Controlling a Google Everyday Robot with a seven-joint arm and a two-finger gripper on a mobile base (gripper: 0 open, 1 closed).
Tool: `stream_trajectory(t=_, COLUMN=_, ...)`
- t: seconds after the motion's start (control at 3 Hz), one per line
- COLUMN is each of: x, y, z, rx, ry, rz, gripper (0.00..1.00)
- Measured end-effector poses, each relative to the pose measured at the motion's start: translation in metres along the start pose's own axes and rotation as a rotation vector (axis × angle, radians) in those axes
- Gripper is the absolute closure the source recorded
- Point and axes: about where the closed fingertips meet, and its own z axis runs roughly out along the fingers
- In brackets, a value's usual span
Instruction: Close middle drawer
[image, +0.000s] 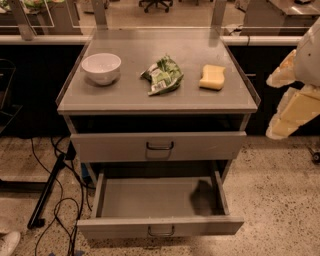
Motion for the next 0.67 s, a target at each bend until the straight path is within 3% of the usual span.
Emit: stream_trajectory(t=0.67, x=0.0, y=0.0, z=0.0, rx=0.0, ry=0.0, rz=0.0, gripper=0.79)
